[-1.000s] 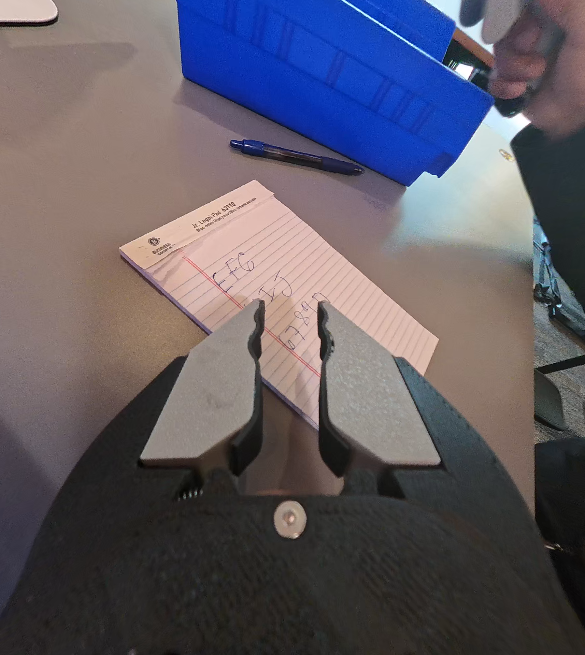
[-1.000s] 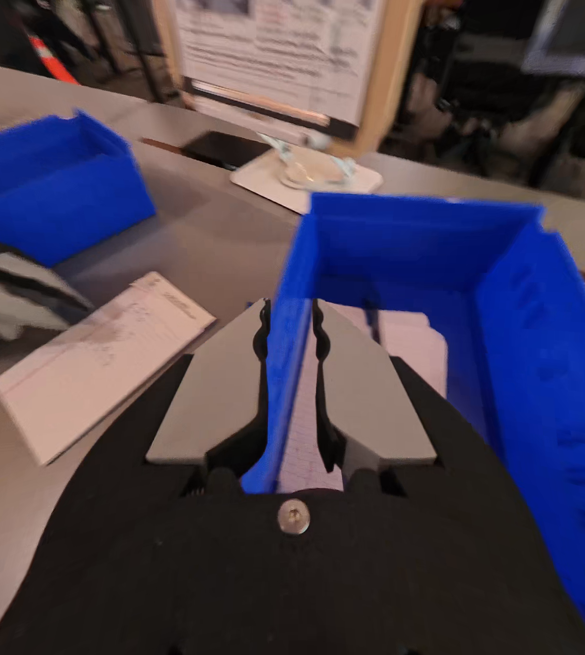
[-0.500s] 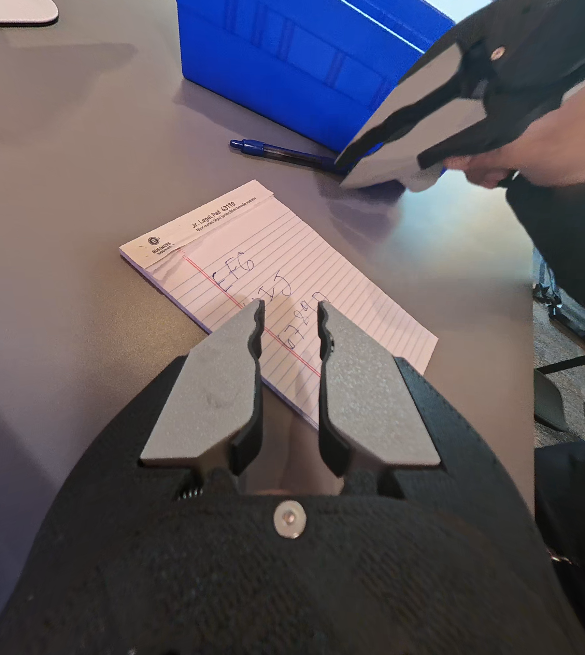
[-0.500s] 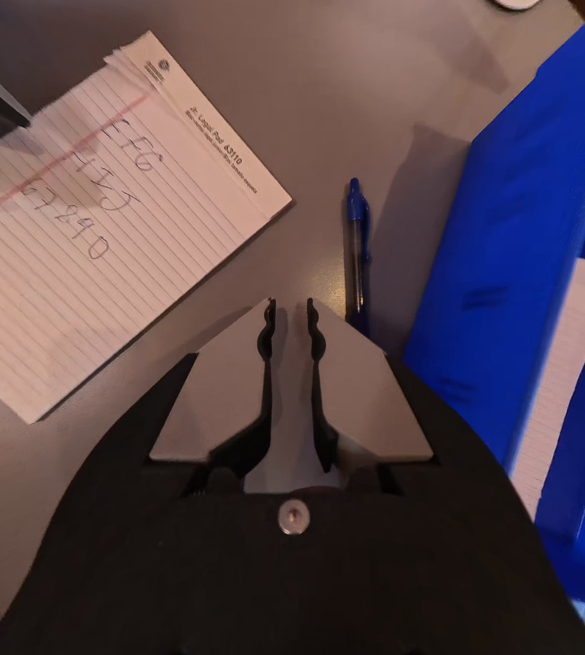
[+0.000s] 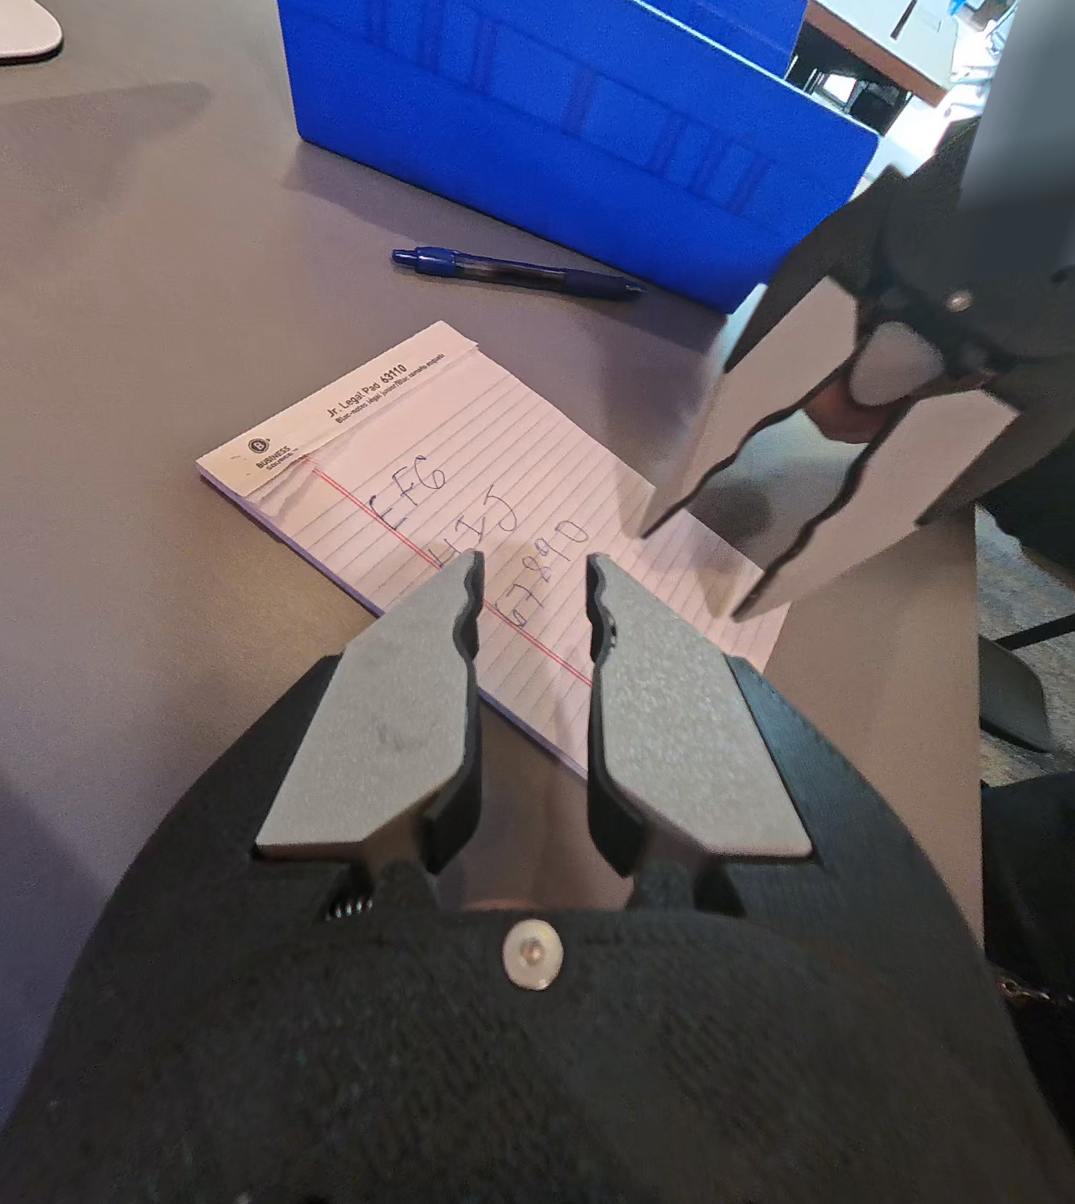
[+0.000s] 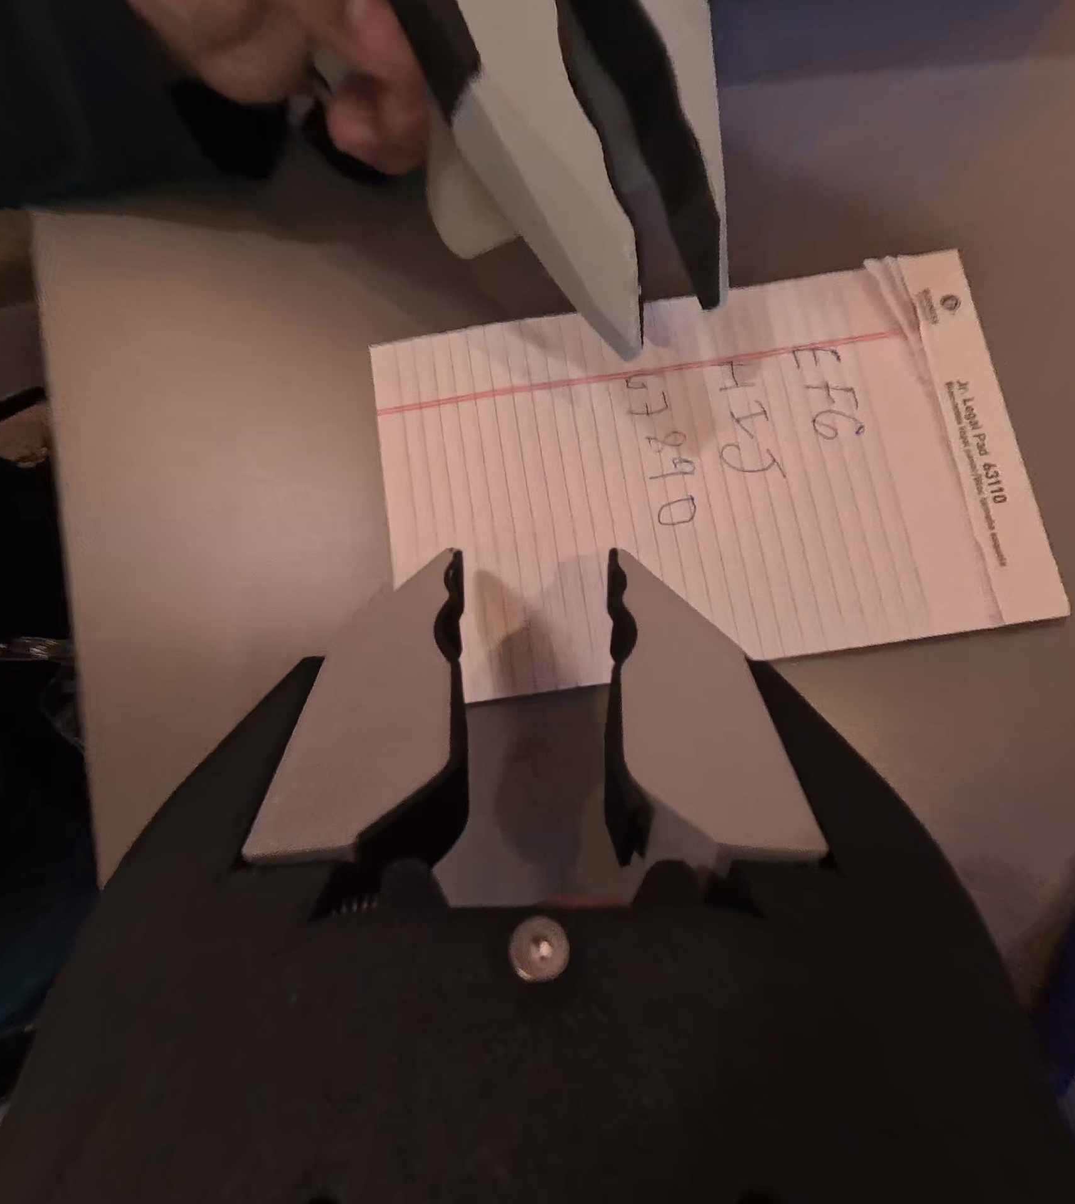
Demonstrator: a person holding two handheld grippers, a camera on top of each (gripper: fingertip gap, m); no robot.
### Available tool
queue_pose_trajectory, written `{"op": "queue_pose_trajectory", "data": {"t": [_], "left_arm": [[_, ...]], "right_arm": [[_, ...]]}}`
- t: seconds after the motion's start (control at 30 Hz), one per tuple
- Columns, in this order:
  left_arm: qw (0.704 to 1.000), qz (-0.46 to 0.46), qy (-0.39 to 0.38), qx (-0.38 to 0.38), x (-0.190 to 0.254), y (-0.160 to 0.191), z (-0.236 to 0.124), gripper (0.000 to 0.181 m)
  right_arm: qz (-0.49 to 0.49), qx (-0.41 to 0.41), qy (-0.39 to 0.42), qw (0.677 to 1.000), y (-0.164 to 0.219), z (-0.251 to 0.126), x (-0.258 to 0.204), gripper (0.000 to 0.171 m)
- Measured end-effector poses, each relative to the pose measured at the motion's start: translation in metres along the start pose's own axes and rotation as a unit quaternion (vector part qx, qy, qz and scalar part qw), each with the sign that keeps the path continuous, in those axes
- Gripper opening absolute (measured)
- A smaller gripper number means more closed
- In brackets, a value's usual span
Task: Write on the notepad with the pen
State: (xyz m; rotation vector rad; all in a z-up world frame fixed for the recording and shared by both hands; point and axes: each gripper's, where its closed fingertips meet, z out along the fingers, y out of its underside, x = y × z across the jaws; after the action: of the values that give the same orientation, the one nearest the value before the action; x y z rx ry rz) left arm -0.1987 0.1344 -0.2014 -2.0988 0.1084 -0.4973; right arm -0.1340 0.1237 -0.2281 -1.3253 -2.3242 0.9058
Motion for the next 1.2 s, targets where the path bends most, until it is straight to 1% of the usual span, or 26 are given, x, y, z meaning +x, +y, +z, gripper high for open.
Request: {"op": "queue_pose_trajectory", "data": {"t": [0.17,0.23,0.27,0.37,0.4,0.47,0.5,0.53,0.57,0.6,0.63,0.67,0.77,0.87,0.93,0.97,1.03,1.1,1.2], "left_arm": [[1.000,0.005,0.000,-0.005,-0.001,0.001,-0.001,0.029],[1.000,0.007,0.004,-0.009,0.001,0.003,-0.001,0.029],[1.000,0.008,0.006,-0.008,0.001,0.002,-0.001,0.029],[1.000,0.006,0.009,-0.001,0.002,0.000,-0.004,0.029],[1.000,0.004,0.008,-0.001,0.001,0.000,-0.004,0.029],[1.000,0.004,0.004,-0.005,-0.001,0.001,-0.004,0.029],[1.000,0.006,0.003,-0.009,-0.001,0.003,-0.003,0.029],[1.000,0.007,0.004,-0.012,0.000,0.004,-0.002,0.029],[1.000,0.010,0.005,-0.013,0.001,0.004,-0.001,0.029],[1.000,0.011,0.010,-0.015,0.003,0.005,0.000,0.029],[1.000,0.011,0.015,-0.017,0.005,0.006,0.001,0.029],[1.000,0.012,0.017,-0.019,0.006,0.006,0.001,0.029],[0.999,0.016,0.018,-0.026,0.008,0.008,0.002,0.029],[0.999,0.023,0.014,-0.032,0.008,0.010,0.003,0.029],[0.999,0.028,0.014,-0.037,0.009,0.012,0.004,0.029],[0.999,0.030,0.014,-0.040,0.010,0.013,0.005,0.029],[0.998,0.033,0.012,-0.047,0.010,0.015,0.006,0.030],[0.998,0.035,0.011,-0.055,0.010,0.017,0.007,0.030],[0.996,0.045,0.019,-0.072,0.014,0.023,0.010,0.030]], "right_arm": [[-0.043,0.006,0.011,0.999,0.001,0.005,0.001,0.040],[-0.075,0.009,0.025,0.997,-0.002,0.005,0.002,0.045],[-0.094,0.012,0.024,0.995,-0.003,0.004,0.000,0.044],[-0.115,0.050,-0.032,0.992,-0.013,-0.001,-0.023,0.046],[-0.114,0.046,-0.034,0.992,-0.011,0.000,-0.023,0.049],[-0.114,0.019,-0.004,0.993,-0.003,0.007,-0.010,0.055],[-0.105,0.032,-0.011,0.994,-0.006,0.007,-0.010,0.050],[-0.098,0.032,-0.017,0.995,-0.005,0.008,-0.010,0.038],[-0.094,0.034,-0.025,0.995,-0.004,0.009,-0.011,0.032],[-0.091,0.041,-0.027,0.995,-0.004,0.010,-0.010,0.013],[-0.090,0.048,-0.019,0.995,-0.005,0.011,-0.007,0.002],[-0.085,0.054,-0.020,0.995,-0.005,0.011,-0.005,0.000],[-0.065,0.063,-0.033,0.995,-0.005,0.011,-0.005,0.000],[-0.064,0.075,0.008,0.995,-0.009,0.009,0.007,0.000],[-0.064,0.124,0.017,0.990,-0.023,-0.001,0.008,0.000],[-0.061,0.155,0.023,0.986,-0.032,-0.008,0.010,0.009],[-0.049,0.197,0.044,0.978,-0.044,-0.020,0.018,0.012],[-0.026,0.222,0.064,0.973,-0.049,-0.028,0.029,0.014],[0.007,0.240,0.072,0.968,-0.049,-0.031,0.042,0.018]]}}
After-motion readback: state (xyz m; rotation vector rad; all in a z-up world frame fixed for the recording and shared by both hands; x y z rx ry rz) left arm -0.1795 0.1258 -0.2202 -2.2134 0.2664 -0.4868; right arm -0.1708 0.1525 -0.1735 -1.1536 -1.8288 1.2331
